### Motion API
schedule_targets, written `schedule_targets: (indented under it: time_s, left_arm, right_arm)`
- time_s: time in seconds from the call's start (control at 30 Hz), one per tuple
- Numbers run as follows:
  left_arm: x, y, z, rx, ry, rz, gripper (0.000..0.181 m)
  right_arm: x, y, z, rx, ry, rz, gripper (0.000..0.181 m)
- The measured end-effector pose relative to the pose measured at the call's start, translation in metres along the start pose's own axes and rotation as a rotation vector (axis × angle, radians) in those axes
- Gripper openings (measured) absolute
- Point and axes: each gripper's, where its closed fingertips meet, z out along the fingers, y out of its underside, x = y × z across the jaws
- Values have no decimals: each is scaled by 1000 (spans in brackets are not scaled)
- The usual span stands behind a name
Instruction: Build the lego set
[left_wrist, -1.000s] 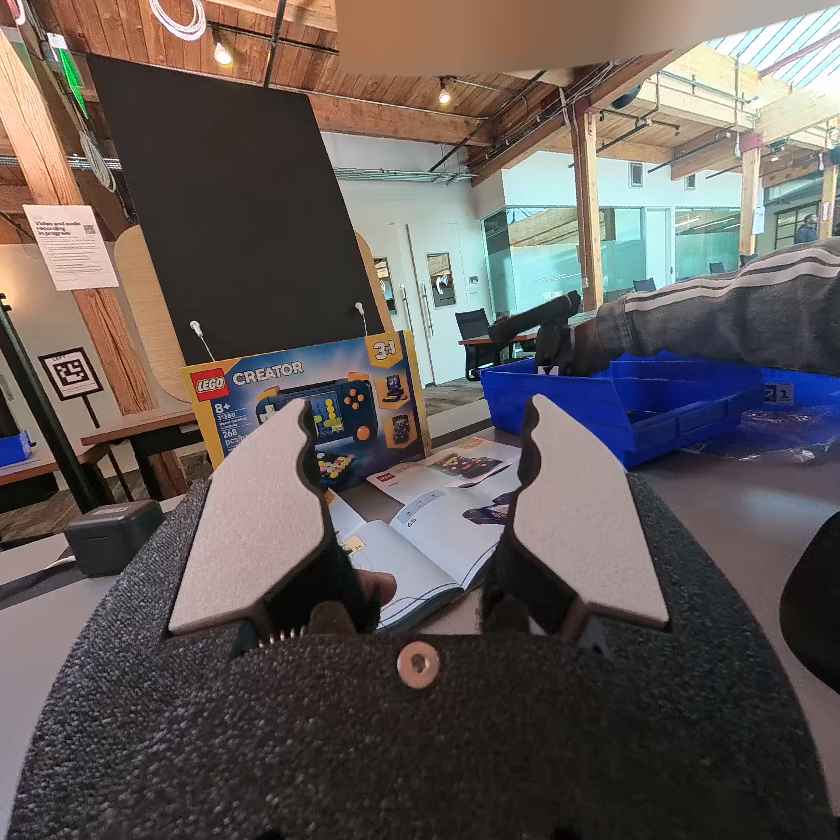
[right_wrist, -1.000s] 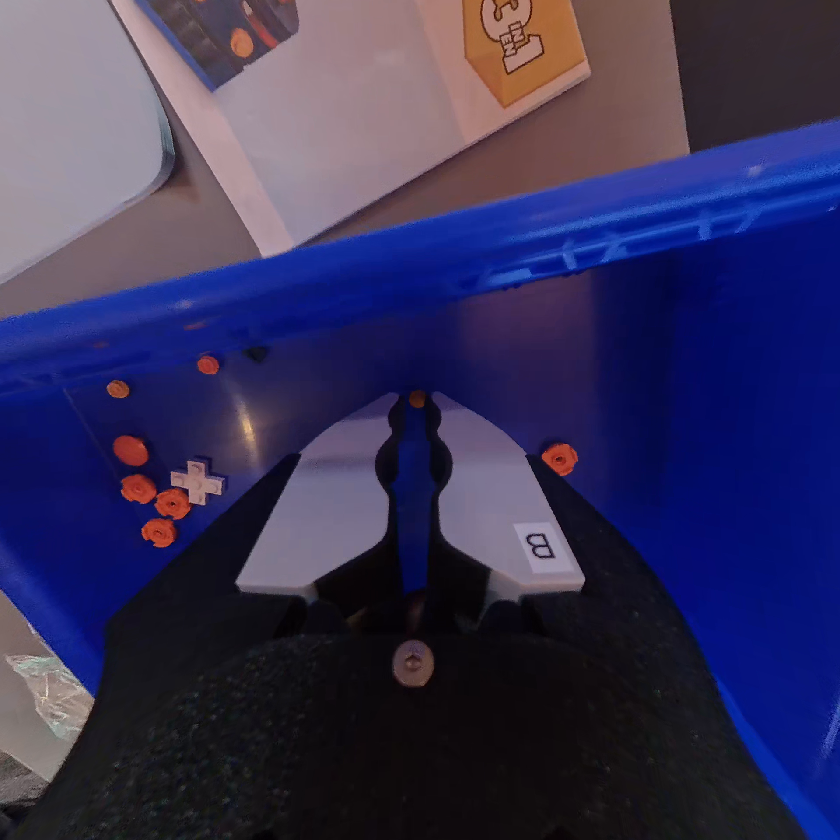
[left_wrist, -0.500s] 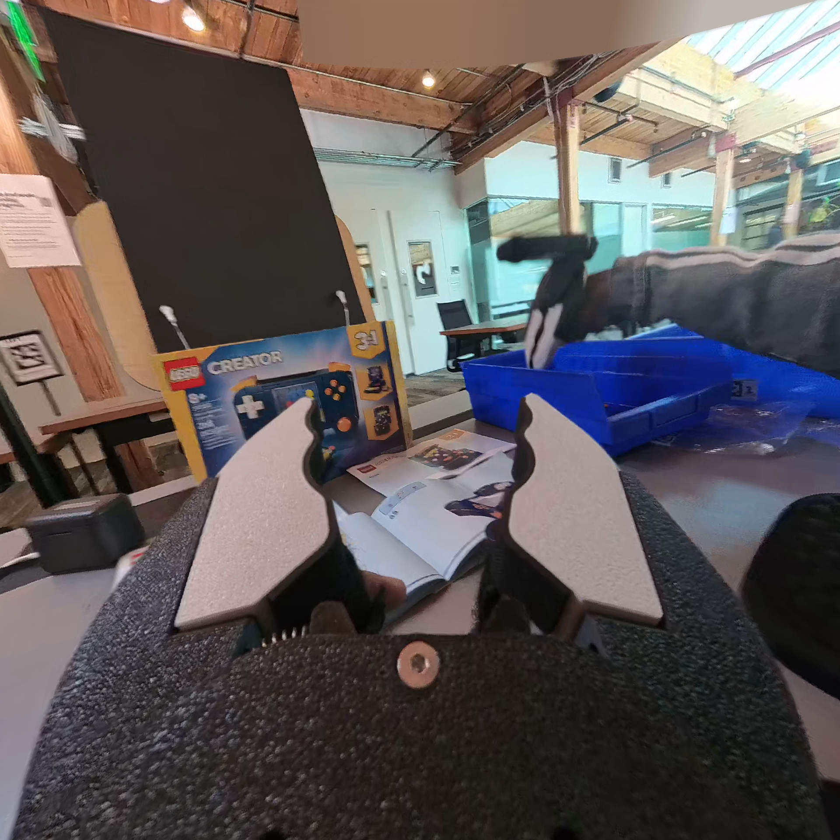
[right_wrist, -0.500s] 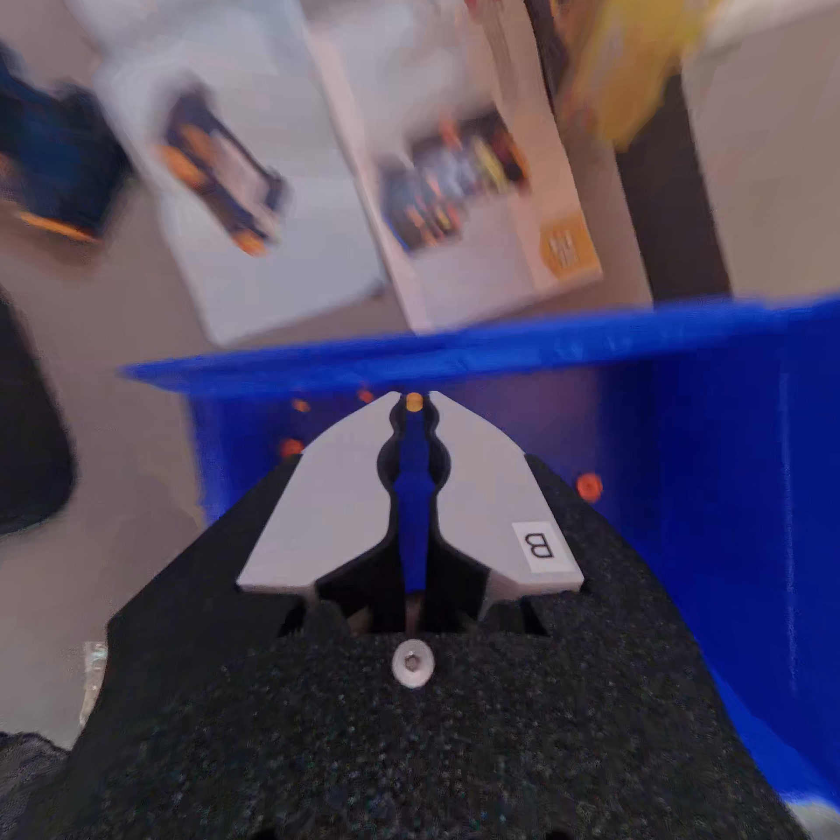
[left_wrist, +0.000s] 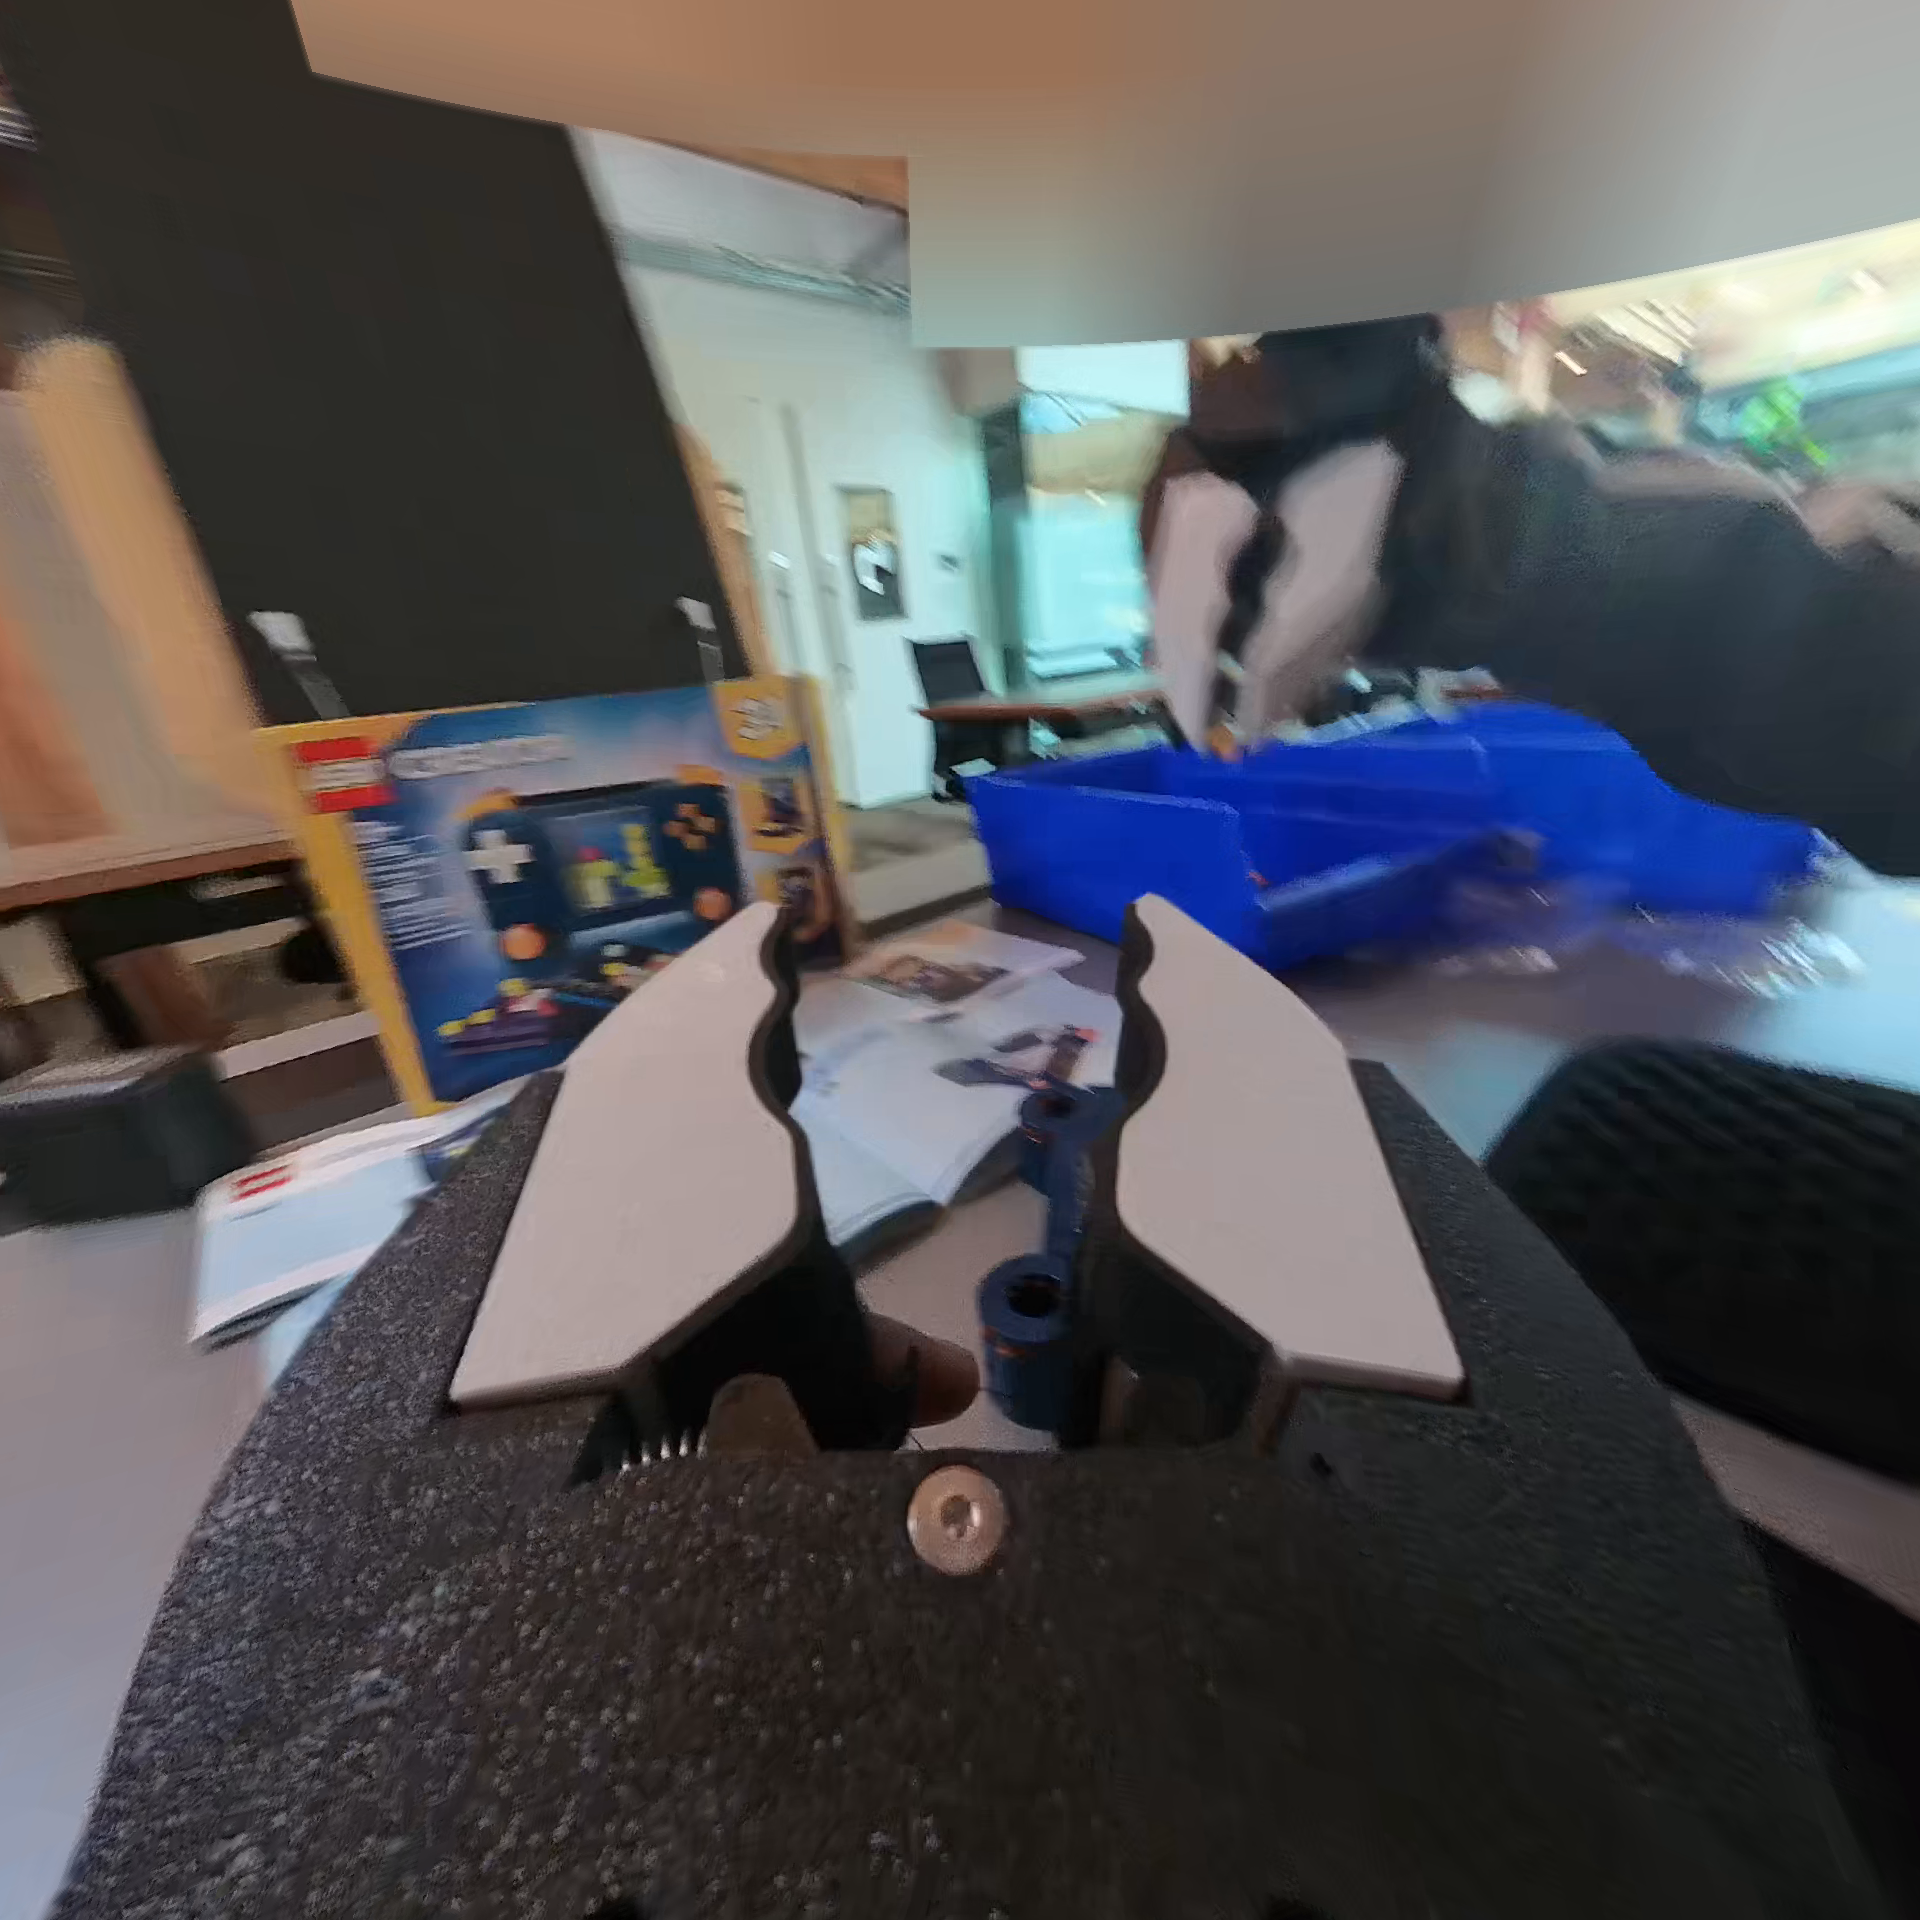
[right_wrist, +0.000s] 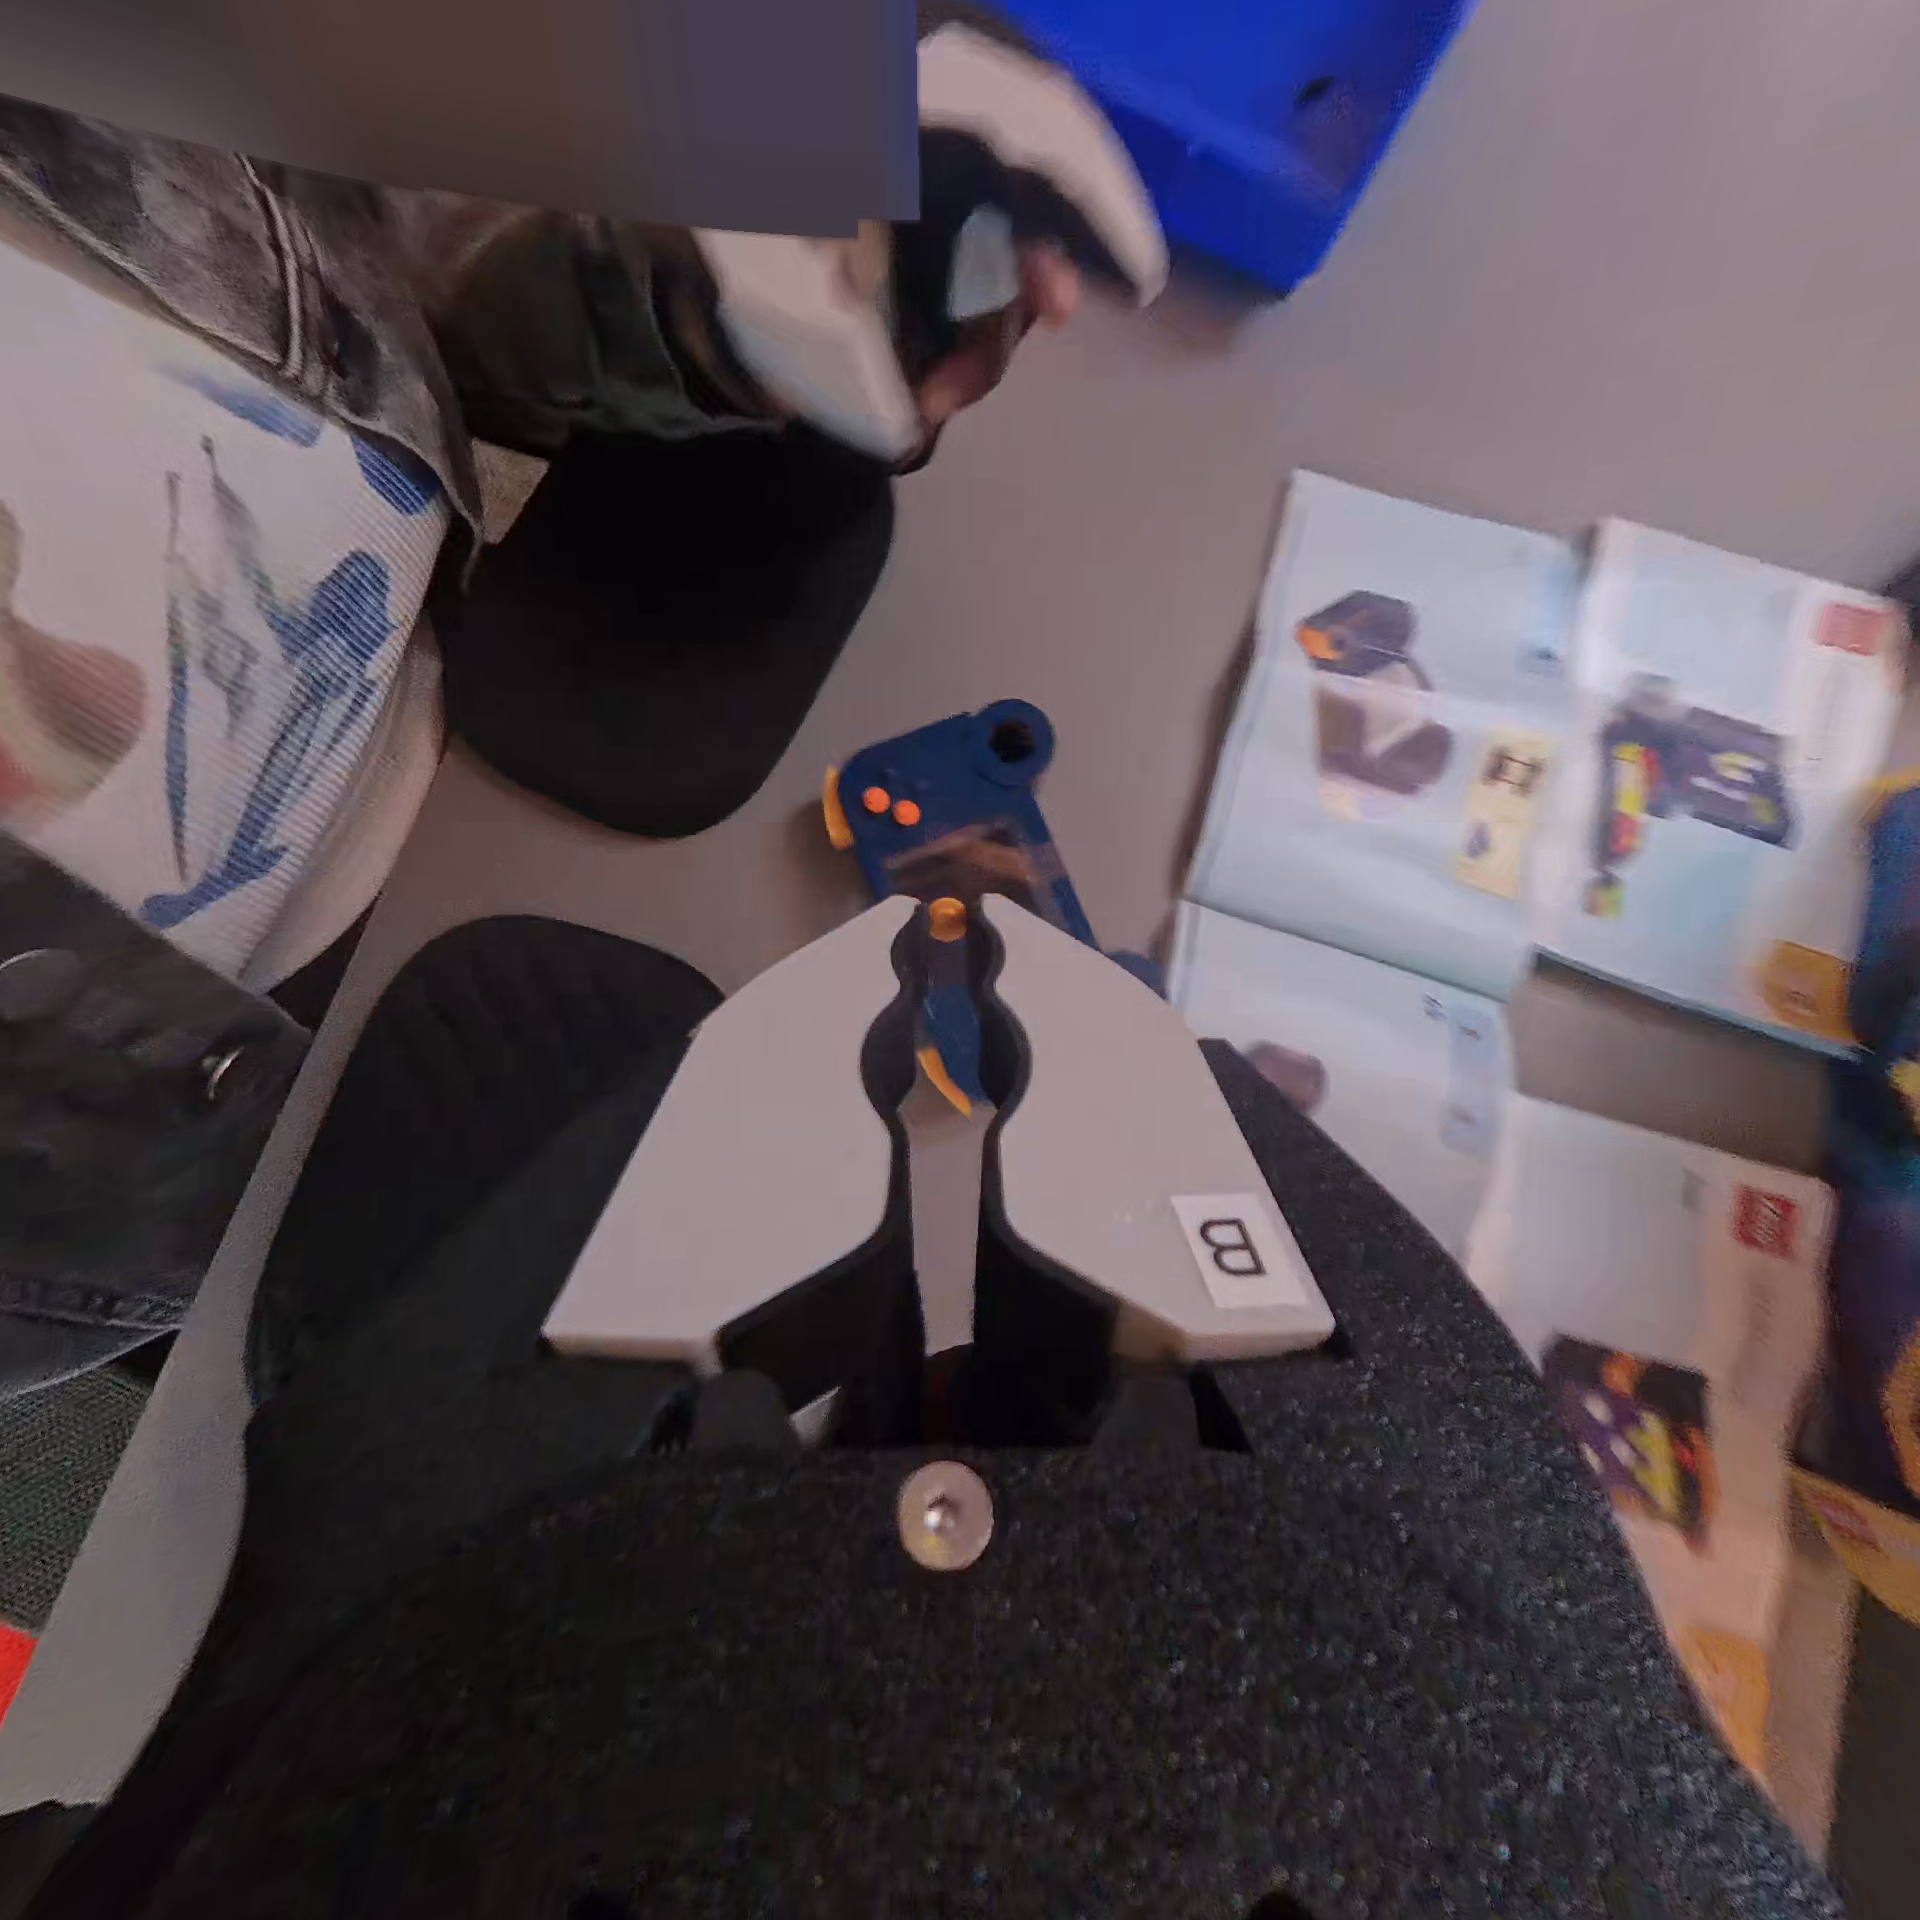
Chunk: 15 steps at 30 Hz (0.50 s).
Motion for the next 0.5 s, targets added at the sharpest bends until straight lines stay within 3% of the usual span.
schedule_targets:
  time_s: [0.07,0.2,0.5]
  left_arm:
    - [-35,-5,-13,55,-174,-95,46]
    - [-63,-6,-30,126,-263,-271,39]
    - [-63,-7,-31,108,-298,-200,40]
  right_arm:
    - [-7,3,38,-73,-27,-2,6]
    - [-20,12,94,-187,-65,-3,6]
    - [-12,25,128,-372,-51,-16,6]
